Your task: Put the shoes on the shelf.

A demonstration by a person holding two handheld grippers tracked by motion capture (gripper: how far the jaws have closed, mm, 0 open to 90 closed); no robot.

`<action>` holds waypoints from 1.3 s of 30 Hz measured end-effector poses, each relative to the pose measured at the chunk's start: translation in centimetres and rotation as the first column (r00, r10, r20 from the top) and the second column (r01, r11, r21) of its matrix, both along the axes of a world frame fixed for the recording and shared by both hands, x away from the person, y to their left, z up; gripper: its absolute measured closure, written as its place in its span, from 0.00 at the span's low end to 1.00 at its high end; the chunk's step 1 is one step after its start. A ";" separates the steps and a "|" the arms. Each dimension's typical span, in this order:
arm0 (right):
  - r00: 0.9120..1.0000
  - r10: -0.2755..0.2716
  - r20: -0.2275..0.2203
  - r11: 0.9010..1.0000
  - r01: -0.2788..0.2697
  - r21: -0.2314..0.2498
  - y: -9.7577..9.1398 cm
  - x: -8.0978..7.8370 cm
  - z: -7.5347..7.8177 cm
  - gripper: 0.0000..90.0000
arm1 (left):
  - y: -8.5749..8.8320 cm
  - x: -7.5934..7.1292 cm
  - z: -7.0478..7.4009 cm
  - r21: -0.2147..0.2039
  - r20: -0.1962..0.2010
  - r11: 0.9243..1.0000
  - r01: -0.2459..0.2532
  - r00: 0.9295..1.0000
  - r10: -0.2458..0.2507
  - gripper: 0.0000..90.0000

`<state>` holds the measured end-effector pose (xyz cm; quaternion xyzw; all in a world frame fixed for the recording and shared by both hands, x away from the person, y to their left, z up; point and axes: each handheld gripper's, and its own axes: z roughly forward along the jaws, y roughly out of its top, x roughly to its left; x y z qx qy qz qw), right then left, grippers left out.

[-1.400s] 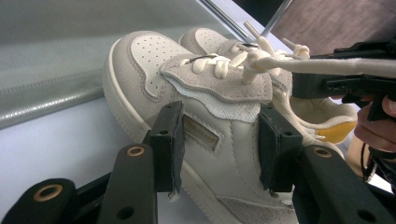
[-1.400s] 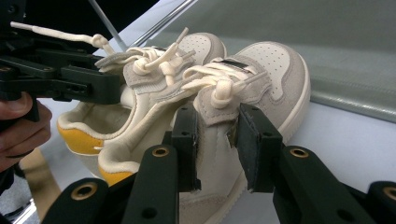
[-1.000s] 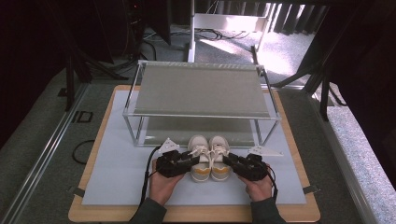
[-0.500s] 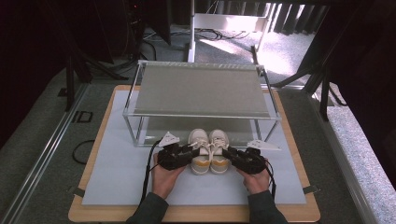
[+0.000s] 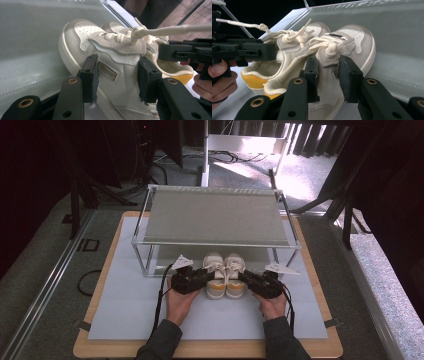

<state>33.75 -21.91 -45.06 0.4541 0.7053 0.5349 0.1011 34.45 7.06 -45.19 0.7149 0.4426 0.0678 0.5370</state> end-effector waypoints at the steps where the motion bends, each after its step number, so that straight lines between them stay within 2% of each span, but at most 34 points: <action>1: 1.000 0.000 0.002 1.000 0.000 0.001 0.0 0.1 0.0 0.78 | 0.0 0.3 0.0 -0.002 0.004 1.000 -0.006 1.000 0.006 0.62; 6: 1.000 -0.008 0.004 1.000 0.008 0.009 0.1 0.7 0.0 0.78 | 0.0 0.8 0.1 -0.004 0.013 1.000 -0.023 1.000 0.023 0.62; 11: 1.000 -0.013 0.009 1.000 0.013 0.021 0.4 1.9 -0.3 0.78 | 0.1 1.6 -0.4 -0.042 0.014 0.997 -0.061 0.998 0.062 0.62; 16: 1.000 -0.027 -0.001 0.999 0.027 0.024 0.6 2.8 -0.7 0.78 | 0.0 2.3 -1.0 -0.048 0.019 0.996 -0.081 0.996 0.082 0.62; 18: 1.000 -0.031 -0.004 0.999 0.031 0.024 0.7 3.0 -0.8 0.78 | 0.0 2.6 -1.2 -0.065 0.027 0.994 -0.089 0.996 0.090 0.62; 19: 0.999 -0.038 -0.004 0.999 0.038 0.030 0.7 3.2 -0.8 0.78 | 0.1 3.0 -1.6 -0.086 0.031 0.992 -0.092 0.995 0.095 0.62; 20: 0.999 -0.038 -0.004 0.999 0.038 0.030 0.7 3.2 -0.8 0.78 | 0.1 3.0 -1.6 -0.086 0.031 0.992 -0.092 0.995 0.095 0.62; 21: 0.999 -0.048 -0.012 0.998 0.048 0.040 0.7 3.5 -0.8 0.78 | 0.1 3.2 -1.9 -0.104 0.032 0.989 -0.103 0.994 0.107 0.62; 23: 0.999 -0.053 0.001 0.998 0.053 0.033 0.9 3.8 -1.0 0.78 | 0.0 3.4 -2.1 -0.103 0.032 0.988 -0.117 0.992 0.121 0.62; 33: 0.997 -0.072 -0.006 0.996 0.072 0.045 1.4 4.8 -1.3 0.78 | -0.1 3.9 -2.5 -0.122 0.030 0.976 -0.181 0.982 0.186 0.62; 36: 0.997 -0.070 -0.014 0.996 0.071 0.045 1.4 5.0 -1.4 0.78 | -0.1 4.0 -2.7 -0.132 0.017 0.973 -0.191 0.981 0.195 0.62; 37: 0.996 -0.072 -0.047 0.995 0.074 0.060 1.3 5.1 -1.5 0.77 | 0.0 4.1 -2.8 -0.131 0.011 0.973 -0.189 0.981 0.192 0.62; 39: 0.996 -0.069 -0.059 0.995 0.072 0.062 1.2 5.2 -1.4 0.76 | 0.3 4.3 -2.9 -0.130 -0.001 0.974 -0.188 0.982 0.189 0.62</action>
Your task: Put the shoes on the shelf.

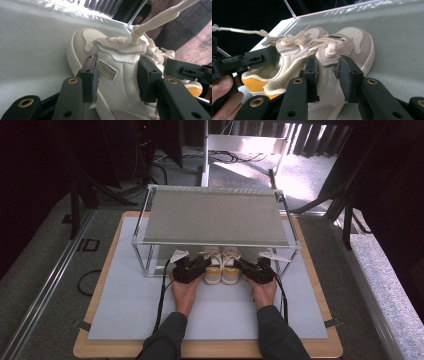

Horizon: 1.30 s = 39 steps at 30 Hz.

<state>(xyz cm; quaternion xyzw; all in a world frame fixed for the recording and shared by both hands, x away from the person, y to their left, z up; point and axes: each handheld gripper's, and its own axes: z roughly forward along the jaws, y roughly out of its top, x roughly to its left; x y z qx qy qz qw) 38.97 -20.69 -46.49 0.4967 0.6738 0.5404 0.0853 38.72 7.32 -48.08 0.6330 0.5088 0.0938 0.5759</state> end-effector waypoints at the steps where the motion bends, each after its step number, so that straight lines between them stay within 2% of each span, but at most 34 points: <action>1: 1.000 0.000 -0.011 1.000 0.000 -0.003 0.1 0.0 0.1 0.76 | 0.0 0.0 0.0 0.000 0.000 1.000 0.000 1.000 0.000 0.62; 2: 1.000 0.000 -0.011 1.000 0.000 -0.003 0.1 0.0 0.1 0.76 | 0.0 0.1 -0.1 -0.010 -0.013 1.000 -0.013 1.000 0.012 0.62; 4: 1.000 0.001 -0.023 1.000 -0.001 -0.013 0.3 0.1 0.2 0.73 | 0.1 0.3 -0.2 -0.022 -0.015 1.000 -0.015 1.000 0.015 0.58; 8: 1.000 -0.010 -0.022 1.000 0.010 0.002 0.2 0.2 0.1 0.69 | 0.1 0.1 0.0 -0.014 -0.006 1.000 -0.024 1.000 0.024 0.51; 11: 1.000 -0.012 -0.001 1.000 0.012 -0.005 0.1 0.0 0.2 0.63 | 0.1 -0.2 0.0 -0.010 0.004 1.000 -0.029 1.000 0.029 0.45; 12: 0.999 -0.016 0.032 1.000 0.016 -0.013 0.1 0.0 0.3 0.59 | 0.2 -0.3 0.1 -0.006 0.014 0.999 -0.034 0.999 0.034 0.45; 14: 0.997 -0.013 0.076 1.000 0.013 0.004 0.0 -0.5 0.7 0.55 | 0.6 -0.9 0.2 -0.011 0.039 0.999 -0.036 0.999 0.037 0.41; 18: 0.997 0.004 0.083 1.000 -0.006 0.014 -0.1 -1.2 1.1 0.52 | 0.9 -1.6 0.4 -0.028 0.055 0.999 -0.020 0.998 0.022 0.40; 20: 0.995 0.011 0.094 1.000 -0.013 0.022 -0.3 -2.0 1.4 0.47 | 1.3 -2.4 0.6 -0.052 0.071 0.999 -0.003 0.997 0.007 0.39; 23: 0.995 0.018 0.102 0.999 -0.021 0.028 -0.5 -2.4 1.5 0.44 | 1.5 -2.7 0.6 -0.052 0.081 0.999 0.015 0.997 -0.011 0.37; 24: 0.993 0.025 0.113 0.999 -0.028 0.029 -0.6 -2.7 1.6 0.41 | 1.5 -3.1 0.8 -0.034 0.096 0.999 0.031 0.995 -0.027 0.36; 27: 0.990 0.045 0.131 0.999 -0.049 0.024 -0.6 -3.2 1.8 0.36 | 1.4 -3.5 1.0 -0.028 0.110 0.998 0.050 0.993 -0.047 0.33; 29: 0.990 0.054 0.134 0.998 -0.057 0.014 -0.6 -3.4 1.8 0.34 | 1.4 -3.9 1.2 -0.004 0.126 0.998 0.064 0.990 -0.063 0.33; 30: 0.988 0.068 0.140 0.998 -0.066 -0.019 -0.3 -3.6 1.9 0.32 | 1.3 -4.1 1.3 0.007 0.129 0.997 0.079 0.988 -0.079 0.32; 31: 0.988 0.068 0.140 0.998 -0.066 -0.019 -0.3 -3.6 1.9 0.32 | 1.3 -4.1 1.3 0.007 0.129 0.997 0.079 0.988 -0.079 0.32; 32: 0.986 0.074 0.149 0.996 -0.065 -0.063 -0.1 -3.8 1.8 0.30 | 1.0 -4.2 1.4 0.023 0.128 0.995 0.093 0.987 -0.095 0.31; 33: 0.985 0.076 0.153 0.995 -0.065 -0.078 0.1 -3.8 1.7 0.29 | 1.0 -4.2 1.4 0.023 0.128 0.995 0.093 0.987 -0.095 0.31; 34: 0.985 0.079 0.156 0.993 -0.064 -0.095 0.2 -3.9 1.7 0.29 | 0.8 -4.2 1.3 0.043 0.123 0.993 0.106 0.986 -0.111 0.31; 37: 0.984 0.082 0.161 0.991 -0.063 -0.115 0.3 -4.0 1.7 0.28 | 0.7 -4.3 1.2 0.060 0.122 0.992 0.112 0.985 -0.118 0.31; 38: 0.983 0.083 0.165 0.989 -0.060 -0.137 0.5 -4.1 1.6 0.27 | 0.4 -4.4 1.1 0.093 0.122 0.989 0.113 0.985 -0.124 0.31; 39: 0.981 0.097 0.169 0.982 -0.067 -0.175 0.8 -4.2 1.5 0.26 | 0.2 -4.4 1.0 0.115 0.119 0.986 0.118 0.984 -0.131 0.29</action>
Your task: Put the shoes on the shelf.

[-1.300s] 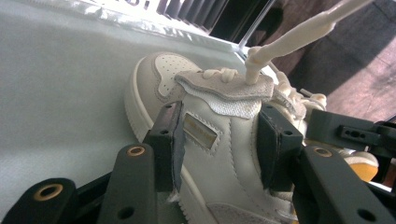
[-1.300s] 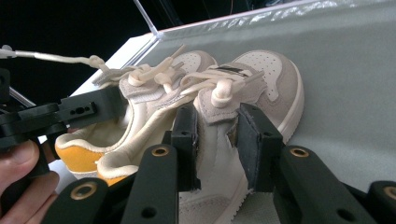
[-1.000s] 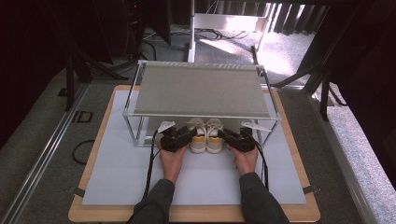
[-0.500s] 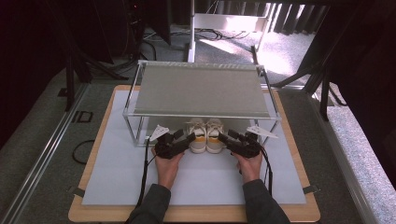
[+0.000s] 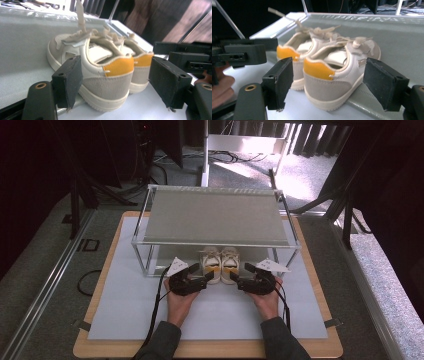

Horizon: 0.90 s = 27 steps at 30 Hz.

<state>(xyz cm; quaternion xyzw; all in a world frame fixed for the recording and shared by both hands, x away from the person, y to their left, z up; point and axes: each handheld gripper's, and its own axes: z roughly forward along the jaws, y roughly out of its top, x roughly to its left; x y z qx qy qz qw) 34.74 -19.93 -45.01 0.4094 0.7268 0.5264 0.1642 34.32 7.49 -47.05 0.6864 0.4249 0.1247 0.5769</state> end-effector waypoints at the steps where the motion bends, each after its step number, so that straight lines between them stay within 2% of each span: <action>1: 1.000 -0.001 0.007 1.000 0.001 -0.022 0.2 -0.1 -0.1 0.25 | -0.2 0.0 0.0 0.020 -0.001 1.000 0.000 1.000 0.000 0.29; 4: 1.000 0.001 0.007 0.999 -0.001 -0.052 0.5 -0.1 -0.4 0.25 | -0.8 0.0 -0.2 0.089 -0.007 0.996 0.016 1.000 -0.015 0.28; 8: 1.000 0.005 -0.013 0.997 -0.006 -0.072 0.6 0.1 -1.0 0.24 | -1.4 0.4 -0.5 0.140 -0.023 0.990 0.027 0.999 -0.025 0.26; 11: 0.999 0.004 -0.046 0.996 -0.008 -0.084 0.8 0.6 -1.6 0.24 | -1.5 0.9 -0.6 0.156 -0.054 0.987 0.031 0.998 -0.023 0.25; 14: 0.998 0.002 -0.055 0.996 -0.007 -0.088 0.9 0.9 -1.8 0.24 | -1.7 1.1 -0.7 0.187 -0.062 0.982 0.032 0.998 -0.020 0.25; 18: 0.998 0.009 -0.062 0.993 -0.016 -0.117 1.3 1.2 -2.1 0.24 | -1.8 1.3 -0.8 0.202 -0.070 0.979 0.029 0.997 -0.015 0.25; 20: 0.998 0.009 -0.067 0.993 -0.017 -0.114 1.3 1.4 -2.3 0.25 | -1.9 1.6 -0.9 0.215 -0.094 0.976 0.036 0.995 -0.016 0.25; 22: 0.997 0.011 -0.073 0.994 -0.018 -0.105 1.4 1.5 -2.4 0.28 | -2.1 1.7 -0.9 0.235 -0.097 0.971 0.036 0.995 -0.013 0.25; 27: 0.997 0.017 -0.072 0.995 -0.024 -0.097 1.4 1.6 -2.5 0.30 | -2.2 1.8 -0.7 0.243 -0.101 0.969 0.037 0.995 -0.013 0.27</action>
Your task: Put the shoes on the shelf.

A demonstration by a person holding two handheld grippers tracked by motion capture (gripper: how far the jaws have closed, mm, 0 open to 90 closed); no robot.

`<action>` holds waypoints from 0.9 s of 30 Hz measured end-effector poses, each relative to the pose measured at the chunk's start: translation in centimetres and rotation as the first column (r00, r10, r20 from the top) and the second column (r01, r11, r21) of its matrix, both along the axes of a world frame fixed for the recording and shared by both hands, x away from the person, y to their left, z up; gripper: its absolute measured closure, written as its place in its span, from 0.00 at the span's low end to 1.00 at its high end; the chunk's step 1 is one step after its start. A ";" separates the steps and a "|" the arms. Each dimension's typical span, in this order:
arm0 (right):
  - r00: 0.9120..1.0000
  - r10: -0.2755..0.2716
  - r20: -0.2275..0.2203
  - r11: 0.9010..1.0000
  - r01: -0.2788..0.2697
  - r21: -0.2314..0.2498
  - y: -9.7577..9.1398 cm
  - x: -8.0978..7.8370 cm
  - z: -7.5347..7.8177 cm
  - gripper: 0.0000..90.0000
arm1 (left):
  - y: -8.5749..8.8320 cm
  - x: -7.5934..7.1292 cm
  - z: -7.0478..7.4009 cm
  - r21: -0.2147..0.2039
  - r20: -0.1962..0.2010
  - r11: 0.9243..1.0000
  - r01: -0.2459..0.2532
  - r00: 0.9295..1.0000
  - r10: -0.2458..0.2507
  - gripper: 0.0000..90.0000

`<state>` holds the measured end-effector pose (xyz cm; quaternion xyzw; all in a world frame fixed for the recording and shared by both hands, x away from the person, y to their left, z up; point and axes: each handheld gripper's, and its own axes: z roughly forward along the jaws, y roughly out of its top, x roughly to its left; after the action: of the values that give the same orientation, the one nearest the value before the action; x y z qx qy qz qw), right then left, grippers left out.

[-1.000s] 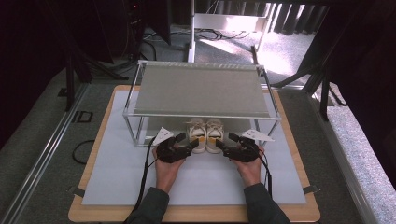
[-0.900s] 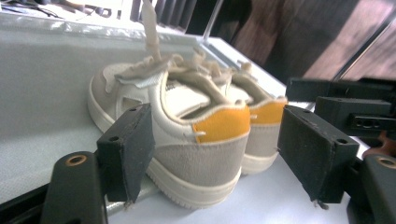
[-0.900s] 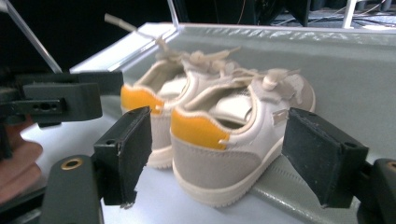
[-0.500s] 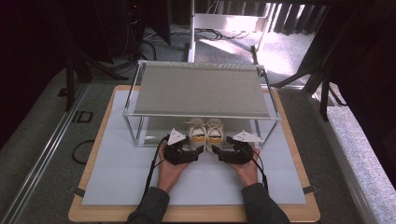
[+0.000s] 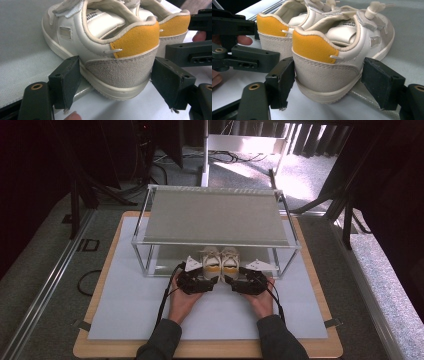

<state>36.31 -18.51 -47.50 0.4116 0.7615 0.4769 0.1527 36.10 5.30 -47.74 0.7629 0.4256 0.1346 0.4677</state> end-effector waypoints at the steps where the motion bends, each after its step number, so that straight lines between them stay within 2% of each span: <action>1: 1.000 0.000 -0.001 1.000 0.000 0.001 0.0 0.0 0.0 0.30 | -0.1 0.0 0.0 0.001 -0.001 1.000 -0.002 1.000 0.002 0.27; 10: 1.000 -0.009 0.000 1.000 0.009 0.012 0.0 0.3 0.1 0.31 | 0.0 0.4 0.3 0.004 0.008 1.000 0.003 1.000 -0.004 0.28; 17: 1.000 -0.016 0.007 1.000 0.016 -0.002 0.0 0.9 0.2 0.32 | -0.3 1.0 0.4 0.022 0.022 1.000 -0.006 1.000 0.006 0.29; 27: 0.999 -0.029 0.014 0.999 0.029 -0.018 0.2 2.0 0.4 0.33 | -0.5 2.2 0.4 0.025 0.014 0.999 -0.026 1.000 0.026 0.30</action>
<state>38.28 -18.30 -47.09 0.4179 0.7587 0.4704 0.1689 38.27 4.76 -47.32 0.7621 0.4306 0.1511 0.4593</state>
